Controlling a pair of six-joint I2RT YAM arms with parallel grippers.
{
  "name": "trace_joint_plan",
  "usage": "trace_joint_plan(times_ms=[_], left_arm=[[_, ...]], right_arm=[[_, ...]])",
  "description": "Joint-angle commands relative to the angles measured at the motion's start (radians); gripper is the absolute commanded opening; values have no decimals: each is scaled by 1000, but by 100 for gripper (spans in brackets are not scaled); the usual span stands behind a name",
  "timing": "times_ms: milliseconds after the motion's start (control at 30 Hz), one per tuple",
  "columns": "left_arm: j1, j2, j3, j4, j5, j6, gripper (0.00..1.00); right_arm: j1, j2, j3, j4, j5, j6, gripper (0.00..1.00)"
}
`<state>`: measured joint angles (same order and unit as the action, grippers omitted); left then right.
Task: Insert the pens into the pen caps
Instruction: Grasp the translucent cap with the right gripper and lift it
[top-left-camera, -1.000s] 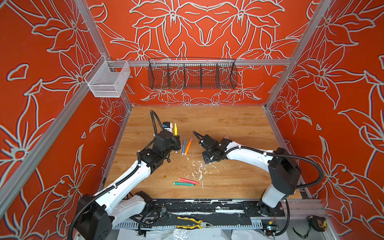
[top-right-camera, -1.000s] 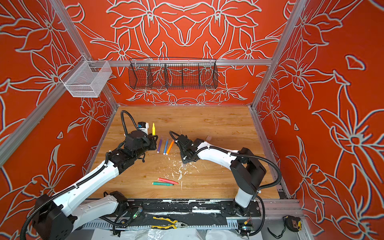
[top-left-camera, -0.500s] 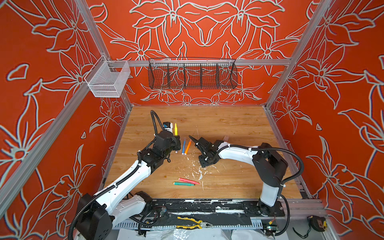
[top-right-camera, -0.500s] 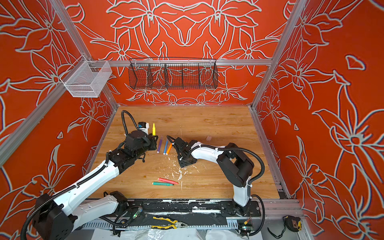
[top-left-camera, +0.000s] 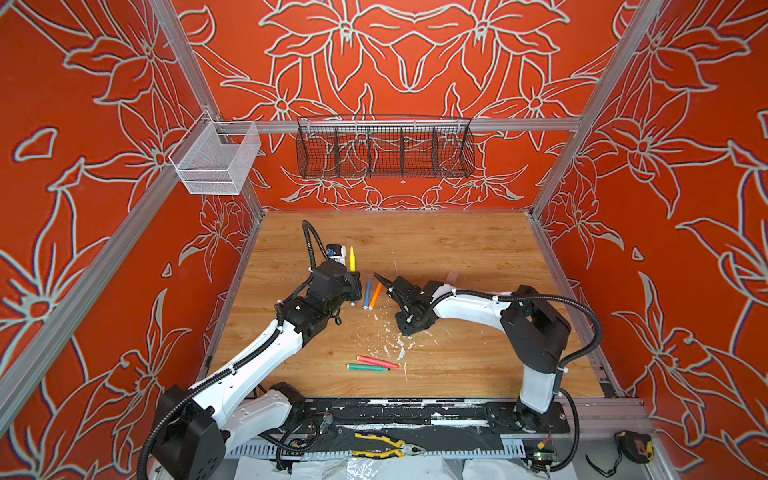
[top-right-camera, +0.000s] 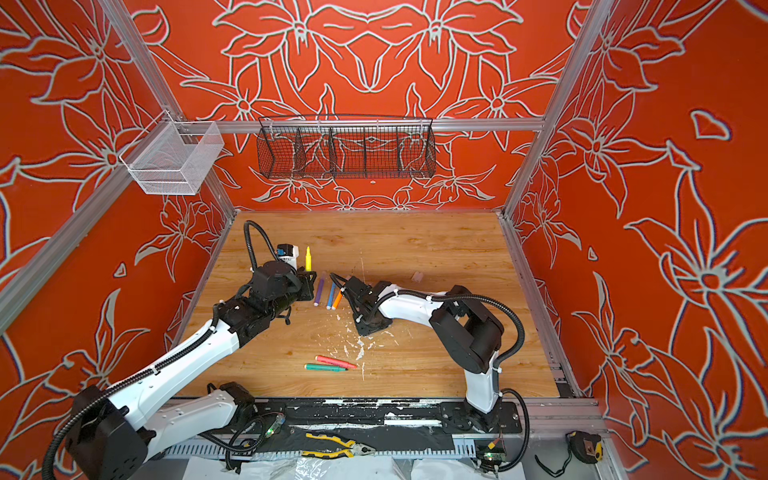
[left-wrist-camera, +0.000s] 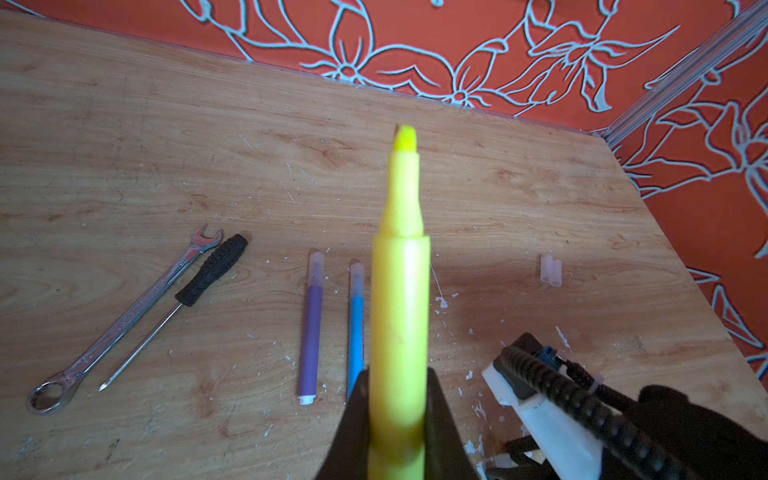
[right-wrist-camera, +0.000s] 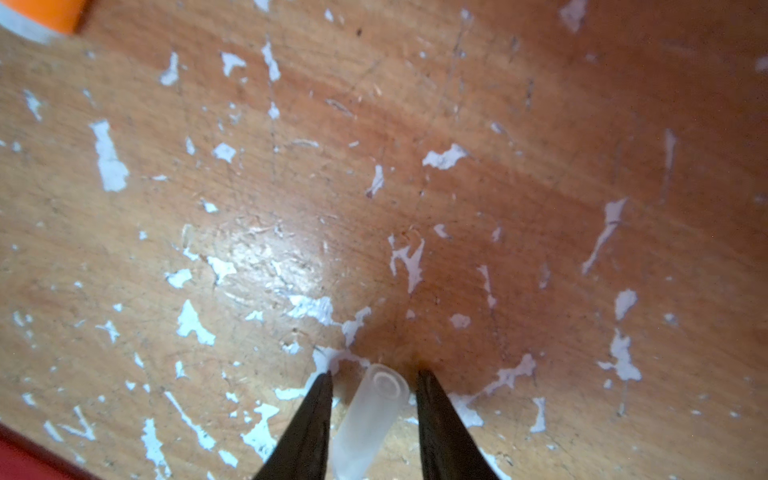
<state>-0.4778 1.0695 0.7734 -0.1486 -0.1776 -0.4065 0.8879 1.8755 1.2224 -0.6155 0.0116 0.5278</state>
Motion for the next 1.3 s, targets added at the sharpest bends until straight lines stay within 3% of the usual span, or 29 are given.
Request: trace_joint_plan(times_ms=[0,500,767,1000,1267], left_arm=[[2,7,10,-10,4,-12,0],[2,3,10,-11,6,-12,0],[2,2,9,-8,10,-14,0],[2,3,10,1,41,-3,0],[1,10,4,68,205,24,0]], right_arm=[[14,29,4,-48,21,18,34],[34,52,6,-70,53,34,20],[34,35,0,-58,58,43,17],[11,-151,-74,2,87,72,16],[-42,-502,-143,49,179,113,16]])
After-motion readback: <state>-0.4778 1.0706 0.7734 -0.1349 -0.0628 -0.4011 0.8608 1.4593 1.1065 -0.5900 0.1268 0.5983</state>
